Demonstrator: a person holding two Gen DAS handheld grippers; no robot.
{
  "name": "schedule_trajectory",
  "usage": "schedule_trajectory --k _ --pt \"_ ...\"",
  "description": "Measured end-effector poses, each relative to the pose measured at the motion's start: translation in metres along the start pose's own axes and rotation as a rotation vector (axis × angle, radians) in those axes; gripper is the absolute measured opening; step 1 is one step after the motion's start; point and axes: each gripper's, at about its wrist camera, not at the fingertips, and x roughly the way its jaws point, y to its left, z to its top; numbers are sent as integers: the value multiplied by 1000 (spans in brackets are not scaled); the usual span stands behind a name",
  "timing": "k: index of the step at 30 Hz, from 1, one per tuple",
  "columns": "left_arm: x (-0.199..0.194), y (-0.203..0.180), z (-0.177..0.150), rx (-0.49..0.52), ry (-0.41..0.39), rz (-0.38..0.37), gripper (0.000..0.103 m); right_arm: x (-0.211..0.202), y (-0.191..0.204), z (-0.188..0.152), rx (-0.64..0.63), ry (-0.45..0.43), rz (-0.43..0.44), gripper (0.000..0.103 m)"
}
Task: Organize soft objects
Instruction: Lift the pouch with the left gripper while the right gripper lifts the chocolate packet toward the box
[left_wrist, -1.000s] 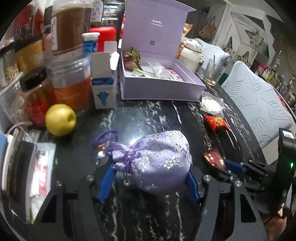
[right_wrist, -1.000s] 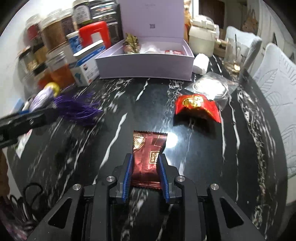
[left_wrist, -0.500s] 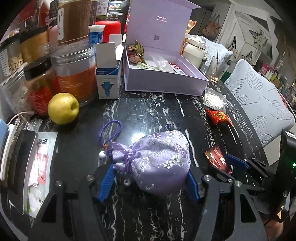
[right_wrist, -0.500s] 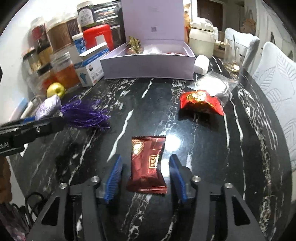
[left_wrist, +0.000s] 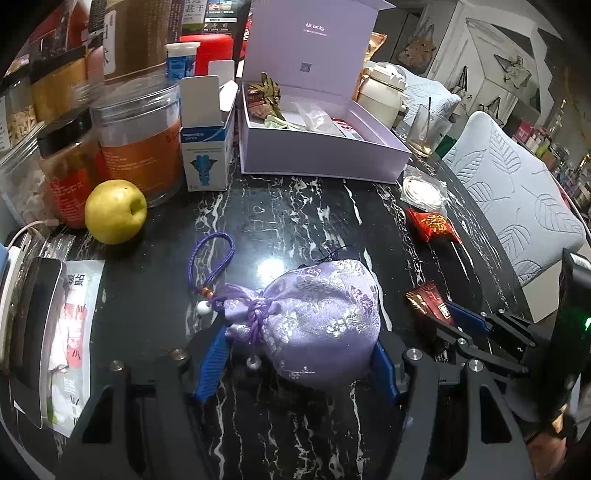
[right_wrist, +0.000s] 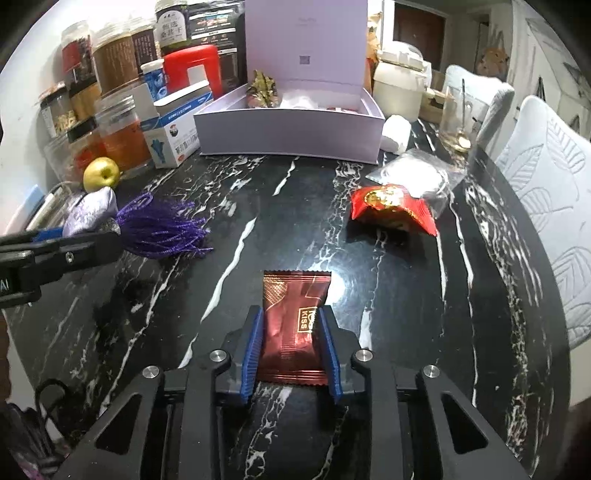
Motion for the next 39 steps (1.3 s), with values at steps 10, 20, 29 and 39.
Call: schedule_trajectory --k 10,20,29,39 --pt "-4 -18 0 62 -24 5 66 -11 -20 -2 137 -9 184 28" --pt "-21 -36 7 93 -78 -5 66 -35 -23 -5 130 -56 197 28" --pt "-36 -41 14 91 -122 -9 66 -48 -22 5 96 -100 214 29" --pt "-52 -45 50 119 -208 -11 66 -64 -18 36 57 -166 231 29"
